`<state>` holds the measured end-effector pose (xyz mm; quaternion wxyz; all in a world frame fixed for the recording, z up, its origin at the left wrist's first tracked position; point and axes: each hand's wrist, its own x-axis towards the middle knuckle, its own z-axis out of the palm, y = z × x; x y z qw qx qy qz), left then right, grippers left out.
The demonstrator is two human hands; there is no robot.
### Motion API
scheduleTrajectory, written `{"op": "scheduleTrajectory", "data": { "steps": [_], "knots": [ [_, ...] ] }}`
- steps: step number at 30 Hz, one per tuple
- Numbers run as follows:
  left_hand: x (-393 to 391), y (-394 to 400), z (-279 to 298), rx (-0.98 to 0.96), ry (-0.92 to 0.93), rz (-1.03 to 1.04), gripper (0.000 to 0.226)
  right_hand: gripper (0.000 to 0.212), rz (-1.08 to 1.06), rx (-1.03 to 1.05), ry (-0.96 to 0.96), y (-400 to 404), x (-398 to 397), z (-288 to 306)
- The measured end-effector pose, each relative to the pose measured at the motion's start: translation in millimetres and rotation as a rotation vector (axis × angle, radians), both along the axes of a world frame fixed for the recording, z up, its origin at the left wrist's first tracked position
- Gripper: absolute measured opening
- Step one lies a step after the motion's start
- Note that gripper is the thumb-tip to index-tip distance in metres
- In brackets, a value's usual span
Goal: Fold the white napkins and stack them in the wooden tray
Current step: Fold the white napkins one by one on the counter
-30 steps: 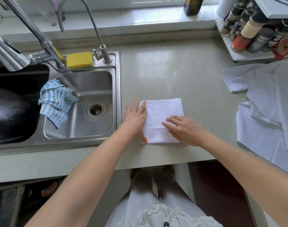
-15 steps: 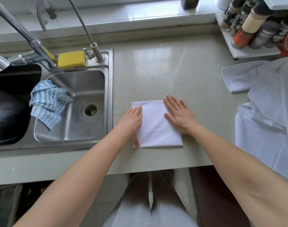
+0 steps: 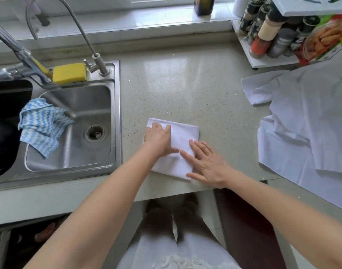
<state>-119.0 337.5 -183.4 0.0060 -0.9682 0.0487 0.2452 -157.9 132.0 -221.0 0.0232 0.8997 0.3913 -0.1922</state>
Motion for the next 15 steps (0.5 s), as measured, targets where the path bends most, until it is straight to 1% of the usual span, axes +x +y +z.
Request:
{"op": "scheduleTrajectory", "data": {
  "steps": [1, 3, 5, 6, 9, 12, 14, 15],
  "knots": [
    [-3, -4, -3, -0.01, -0.02, -0.021, 0.093, 0.073, 0.024, 0.029, -0.005, 0, -7, 5],
    [-11, -6, -8, -0.017, -0.038, -0.111, 0.105, 0.056, 0.121, 0.101, -0.021, -3, -15, 15],
    [-13, -2, -10, 0.008, -0.052, -0.216, 0.113, 0.04, 0.28, 0.144, -0.096, -7, -10, 20],
    [-13, -1, -10, 0.021, -0.058, -0.255, 0.116, 0.037, 0.346, 0.153, -0.142, -9, -4, 21],
    [-13, 2, -10, 0.044, -0.059, -0.316, 0.124, 0.04, 0.434, 0.136, -0.251, -5, 13, 20],
    [-15, 4, -9, 0.061, -0.062, -0.381, 0.129, 0.05, 0.476, 0.062, -0.255, 0, 23, 17],
    [-18, 4, -7, 0.069, -0.062, -0.415, 0.129, 0.06, 0.414, 0.039, -0.23, 1, 26, 17],
    [-20, 4, -6, 0.062, -0.057, -0.417, 0.127, 0.061, 0.372, 0.051, -0.21, 1, 26, 17]
  ]
}}
